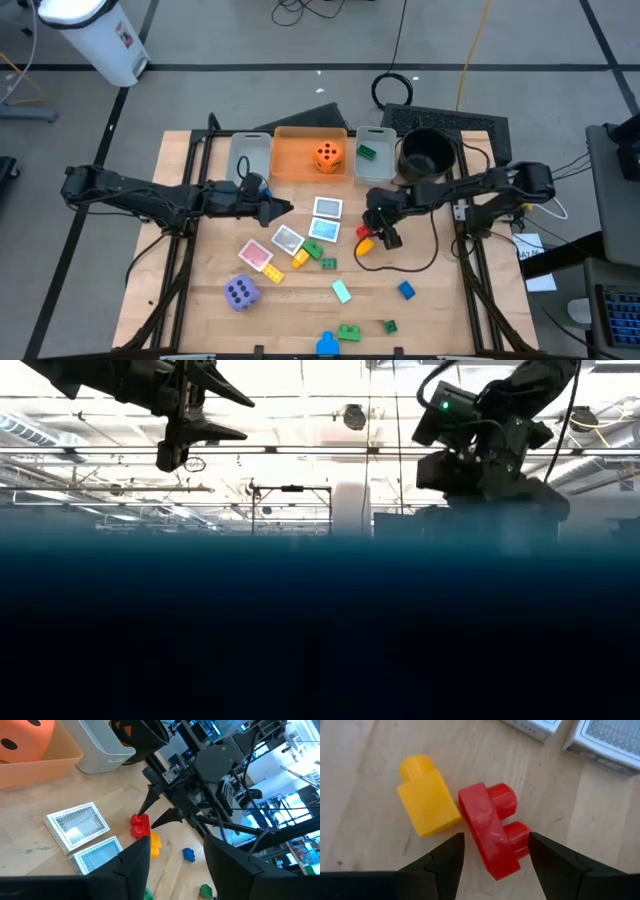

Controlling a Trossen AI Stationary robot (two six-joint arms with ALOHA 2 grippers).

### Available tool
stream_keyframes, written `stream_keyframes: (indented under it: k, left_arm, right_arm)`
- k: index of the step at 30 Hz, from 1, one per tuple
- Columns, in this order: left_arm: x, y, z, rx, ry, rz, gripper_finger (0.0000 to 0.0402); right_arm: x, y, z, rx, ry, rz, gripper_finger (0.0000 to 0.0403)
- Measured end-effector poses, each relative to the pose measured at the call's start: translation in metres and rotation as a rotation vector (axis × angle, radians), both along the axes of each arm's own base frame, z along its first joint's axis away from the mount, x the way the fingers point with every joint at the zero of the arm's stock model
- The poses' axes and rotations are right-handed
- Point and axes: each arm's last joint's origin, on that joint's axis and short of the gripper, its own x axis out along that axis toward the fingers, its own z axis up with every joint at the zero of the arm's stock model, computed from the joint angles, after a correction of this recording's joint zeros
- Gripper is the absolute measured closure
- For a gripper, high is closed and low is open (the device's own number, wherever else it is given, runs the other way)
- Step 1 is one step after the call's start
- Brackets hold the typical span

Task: Pick & Place Toys
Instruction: Put the red game piece into the right gray bin

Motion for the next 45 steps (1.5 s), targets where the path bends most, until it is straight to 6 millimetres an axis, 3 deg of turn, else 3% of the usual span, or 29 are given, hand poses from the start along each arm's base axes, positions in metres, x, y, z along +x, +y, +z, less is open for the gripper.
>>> stream_keyframes:
  k: [23, 45]
  left_arm:
    - [-0.001, 0.0, -0.002, -0.006, 0.022, -0.001, 0.0213]
    - [-0.002, 0.0, -0.005, -0.005, 0.055, 0.0, 0.0213]
  right_arm:
    - [0.004, -0.019, -0.007, -0.031, 0.002, -0.123, 0.02]
    - [0.003, -0.022, -0.006, -0.065, 0.004, -0.225, 0.0398]
